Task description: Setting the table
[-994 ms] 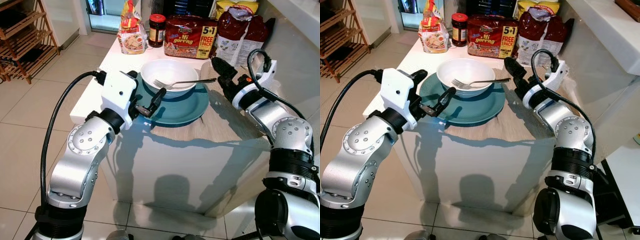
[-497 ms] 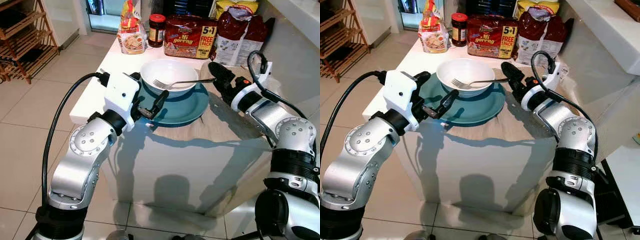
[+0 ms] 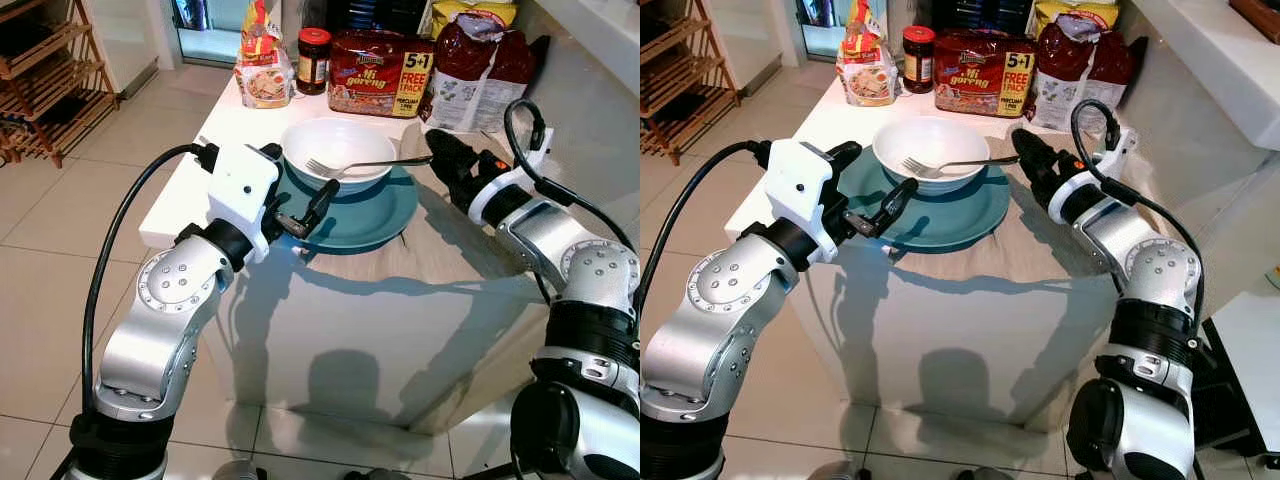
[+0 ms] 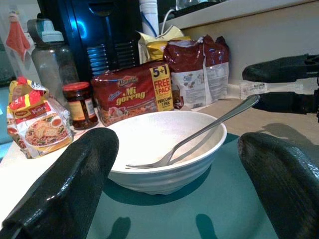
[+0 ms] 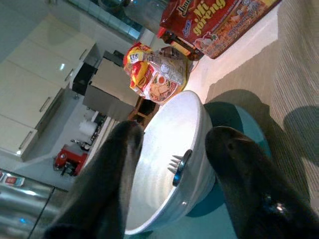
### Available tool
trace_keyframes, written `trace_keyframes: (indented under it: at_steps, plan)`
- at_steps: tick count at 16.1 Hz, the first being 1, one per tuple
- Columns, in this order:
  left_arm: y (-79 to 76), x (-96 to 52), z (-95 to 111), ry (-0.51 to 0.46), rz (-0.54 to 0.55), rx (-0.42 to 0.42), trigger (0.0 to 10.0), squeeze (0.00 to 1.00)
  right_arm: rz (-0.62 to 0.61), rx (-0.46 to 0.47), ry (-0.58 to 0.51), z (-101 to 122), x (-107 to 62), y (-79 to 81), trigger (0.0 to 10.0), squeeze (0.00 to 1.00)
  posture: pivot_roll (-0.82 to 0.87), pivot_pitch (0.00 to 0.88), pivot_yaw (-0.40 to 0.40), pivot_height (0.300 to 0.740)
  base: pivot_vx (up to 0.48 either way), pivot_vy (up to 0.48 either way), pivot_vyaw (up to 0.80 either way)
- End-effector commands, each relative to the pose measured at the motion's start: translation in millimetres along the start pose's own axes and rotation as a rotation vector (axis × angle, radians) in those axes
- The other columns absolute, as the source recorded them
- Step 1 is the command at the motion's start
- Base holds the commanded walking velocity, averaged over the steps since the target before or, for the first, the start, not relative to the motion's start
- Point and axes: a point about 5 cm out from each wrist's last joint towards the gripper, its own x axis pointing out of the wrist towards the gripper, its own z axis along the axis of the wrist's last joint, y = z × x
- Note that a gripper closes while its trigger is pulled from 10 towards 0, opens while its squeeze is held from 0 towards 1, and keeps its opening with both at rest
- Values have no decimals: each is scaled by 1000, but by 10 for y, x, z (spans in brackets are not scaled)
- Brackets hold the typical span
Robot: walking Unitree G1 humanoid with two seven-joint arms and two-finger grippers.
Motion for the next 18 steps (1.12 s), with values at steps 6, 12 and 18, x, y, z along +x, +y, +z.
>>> trace_keyframes:
  at_steps: [6,12,18]
  plan:
    - [-52,0,16,1,-33,0,10000,0,-23,5,17,-15,-32,-31,0,0,99,23,-62,740,0,0,0]
    - [-53,0,21,1,-37,2,10000,0,-6,23,46,-78,5,-17,0,0,101,26,-64,740,0,0,0]
    - [-56,1,23,2,-40,4,10000,0,-1,29,63,-111,5,-19,0,0,100,29,-64,740,0,0,0]
